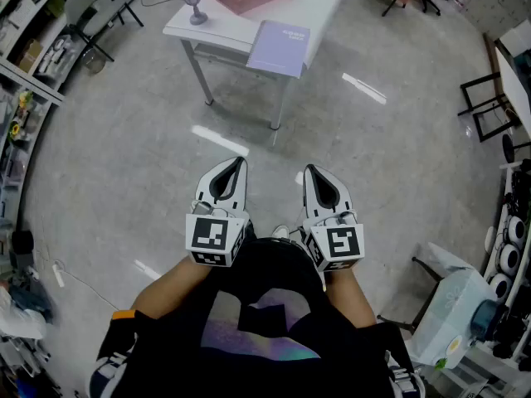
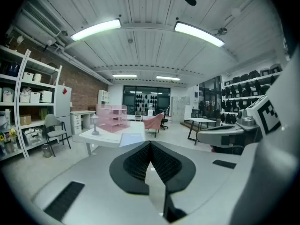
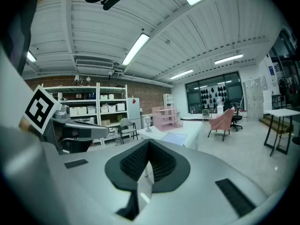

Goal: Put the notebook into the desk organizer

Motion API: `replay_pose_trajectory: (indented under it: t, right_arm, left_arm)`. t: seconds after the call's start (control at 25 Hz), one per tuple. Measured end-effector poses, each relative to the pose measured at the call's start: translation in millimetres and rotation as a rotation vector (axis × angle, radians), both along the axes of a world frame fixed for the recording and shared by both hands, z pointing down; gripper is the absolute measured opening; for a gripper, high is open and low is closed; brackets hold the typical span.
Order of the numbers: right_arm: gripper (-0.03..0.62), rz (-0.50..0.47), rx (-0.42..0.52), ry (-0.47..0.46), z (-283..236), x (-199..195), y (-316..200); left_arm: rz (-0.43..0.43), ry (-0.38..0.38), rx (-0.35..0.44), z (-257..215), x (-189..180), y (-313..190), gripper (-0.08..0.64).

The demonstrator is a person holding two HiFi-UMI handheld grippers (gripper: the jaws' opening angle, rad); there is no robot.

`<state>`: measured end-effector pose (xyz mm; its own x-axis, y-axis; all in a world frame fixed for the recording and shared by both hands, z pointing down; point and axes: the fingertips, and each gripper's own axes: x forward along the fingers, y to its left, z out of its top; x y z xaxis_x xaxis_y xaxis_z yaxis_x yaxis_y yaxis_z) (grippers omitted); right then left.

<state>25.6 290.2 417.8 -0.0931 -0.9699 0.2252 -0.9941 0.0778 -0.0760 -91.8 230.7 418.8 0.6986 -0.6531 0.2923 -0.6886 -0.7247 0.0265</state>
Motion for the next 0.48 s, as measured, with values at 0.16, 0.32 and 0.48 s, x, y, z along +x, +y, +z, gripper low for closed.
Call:
replay_pose_trajectory:
  t: [0.16, 0.32, 0.48]
  right_arm:
    - [0.015, 0.009, -0.002, 0.002, 1.0, 2.3, -8.1]
    - [0.015, 0.021, -0.011, -0.002, 3.6, 4.2, -16.1]
    - [0.015, 0.043, -0.021, -0.013, 6.5, 8.0, -27.1]
  left_arm:
    - [0.008, -0.005, 0.010, -0.7, 2.5, -5.3, 0.009]
    - [0.014, -0.010, 0.011, -1.8, 3.9, -12.8, 0.009]
    - [0.021, -0.011, 0.002, 0.8, 5.0, -23.4, 0.009]
